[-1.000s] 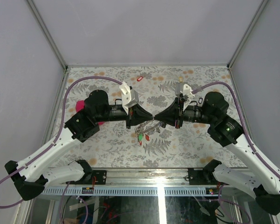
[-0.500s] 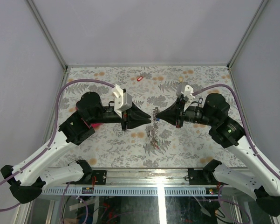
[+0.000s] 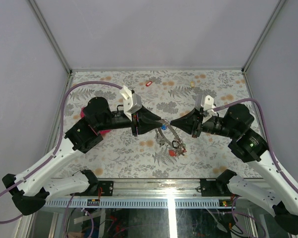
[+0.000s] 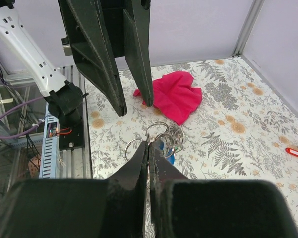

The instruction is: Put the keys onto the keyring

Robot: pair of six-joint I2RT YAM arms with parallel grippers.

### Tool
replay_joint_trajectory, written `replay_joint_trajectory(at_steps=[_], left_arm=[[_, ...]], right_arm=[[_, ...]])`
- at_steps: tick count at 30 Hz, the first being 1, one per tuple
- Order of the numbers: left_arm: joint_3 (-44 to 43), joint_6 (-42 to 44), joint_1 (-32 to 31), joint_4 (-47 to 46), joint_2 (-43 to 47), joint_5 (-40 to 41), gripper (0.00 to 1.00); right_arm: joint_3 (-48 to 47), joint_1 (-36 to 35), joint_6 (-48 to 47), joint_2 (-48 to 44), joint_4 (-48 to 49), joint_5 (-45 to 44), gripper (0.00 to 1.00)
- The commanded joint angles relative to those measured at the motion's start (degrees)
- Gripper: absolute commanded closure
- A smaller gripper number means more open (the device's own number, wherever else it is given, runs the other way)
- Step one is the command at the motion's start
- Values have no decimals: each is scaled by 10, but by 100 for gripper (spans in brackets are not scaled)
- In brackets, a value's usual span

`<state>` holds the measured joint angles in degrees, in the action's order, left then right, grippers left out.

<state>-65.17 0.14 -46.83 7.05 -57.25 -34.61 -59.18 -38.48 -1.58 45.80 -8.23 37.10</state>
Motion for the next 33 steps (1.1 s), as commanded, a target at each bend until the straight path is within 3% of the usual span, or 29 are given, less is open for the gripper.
replay_joint_trajectory(at_steps=[1, 6, 18, 33], left_arm=[[6, -22, 0, -56, -1, 4, 72], [7, -26, 0, -52, -7, 24, 73], [42, -44, -1, -62, 9, 183, 70], [41, -41, -2, -82, -1, 107, 64]], right_arm=[[-24, -2, -9, -5, 64, -4, 100], [-19, -2, 6, -9, 81, -20, 100], [-12, -2, 35, -8, 118, -28, 100], [-8, -2, 46, 2, 131, -38, 100]])
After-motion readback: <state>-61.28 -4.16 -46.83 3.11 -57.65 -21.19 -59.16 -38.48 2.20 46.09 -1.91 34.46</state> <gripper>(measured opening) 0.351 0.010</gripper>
